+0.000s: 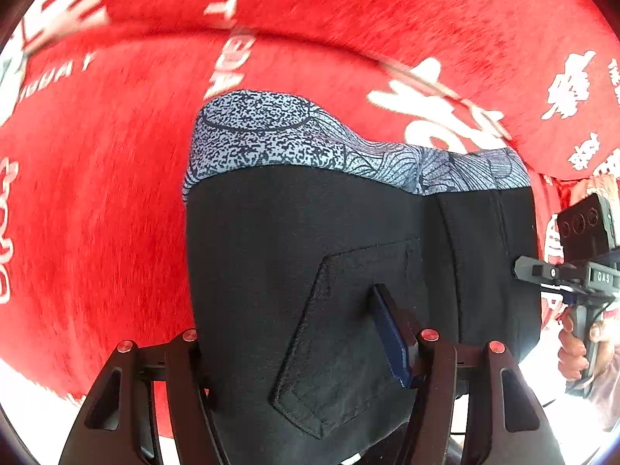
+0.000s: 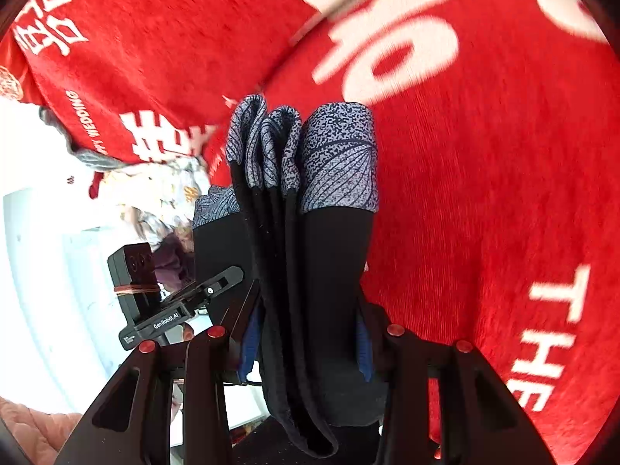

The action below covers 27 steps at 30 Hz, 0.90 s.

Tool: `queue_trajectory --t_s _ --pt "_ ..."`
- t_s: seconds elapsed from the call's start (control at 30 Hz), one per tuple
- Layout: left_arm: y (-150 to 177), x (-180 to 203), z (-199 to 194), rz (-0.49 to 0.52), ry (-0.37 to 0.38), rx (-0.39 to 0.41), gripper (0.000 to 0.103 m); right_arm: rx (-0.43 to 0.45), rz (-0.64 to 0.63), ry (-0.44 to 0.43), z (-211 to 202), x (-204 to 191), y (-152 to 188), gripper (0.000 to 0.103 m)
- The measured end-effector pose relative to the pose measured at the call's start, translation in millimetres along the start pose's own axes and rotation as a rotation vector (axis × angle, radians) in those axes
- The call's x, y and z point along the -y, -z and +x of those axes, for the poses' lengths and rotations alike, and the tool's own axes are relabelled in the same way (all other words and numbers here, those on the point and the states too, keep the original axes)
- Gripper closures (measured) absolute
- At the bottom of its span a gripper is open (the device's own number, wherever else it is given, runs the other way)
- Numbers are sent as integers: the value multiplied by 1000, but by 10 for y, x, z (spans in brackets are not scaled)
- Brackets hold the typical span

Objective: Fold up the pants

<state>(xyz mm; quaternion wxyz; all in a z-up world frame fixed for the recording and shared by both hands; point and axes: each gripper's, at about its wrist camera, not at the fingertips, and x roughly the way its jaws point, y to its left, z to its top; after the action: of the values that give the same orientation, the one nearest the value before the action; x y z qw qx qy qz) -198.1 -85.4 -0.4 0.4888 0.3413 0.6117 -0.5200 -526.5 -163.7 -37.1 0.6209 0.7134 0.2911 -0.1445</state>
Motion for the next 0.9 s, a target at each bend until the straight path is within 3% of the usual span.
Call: queue_trajectory --t_s 0.1,0.17,0.27,0.33,0.37,0.4,0.43,0.53,0.6,0.73,0.9 --pt "82 -143 140 -5 -38 7 24 -2 1 101 152 48 52 56" --pt "70 -119 119 7 -47 29 24 14 11 168 154 53 80 48" --pt "69 -57 -35 33 -119 80 24 33 -9 288 63 -46 114 46" --pt "43 -42 -225 39 -164 134 26 64 -42 376 -77 -128 175 47" --pt "19 -41 -335 41 -161 159 27 93 -74 409 -154 -220 209 58" --pt "3 -41 -430 45 -142 181 27 119 -103 414 -217 -300 238 81" --pt "-20 -19 -515 52 -116 202 27 145 -140 411 -271 -419 267 89" --pt "-80 90 -593 106 -25 221 27 196 -213 412 -267 -677 277 91" --pt "-118 183 -447 139 -16 208 27 192 -246 410 -100 -804 209 91" --pt "-186 181 13 141 -82 160 27 141 -218 490 360 -729 15 93" --pt "-220 106 127 131 -99 166 27 186 -139 420 338 -493 -83 98"
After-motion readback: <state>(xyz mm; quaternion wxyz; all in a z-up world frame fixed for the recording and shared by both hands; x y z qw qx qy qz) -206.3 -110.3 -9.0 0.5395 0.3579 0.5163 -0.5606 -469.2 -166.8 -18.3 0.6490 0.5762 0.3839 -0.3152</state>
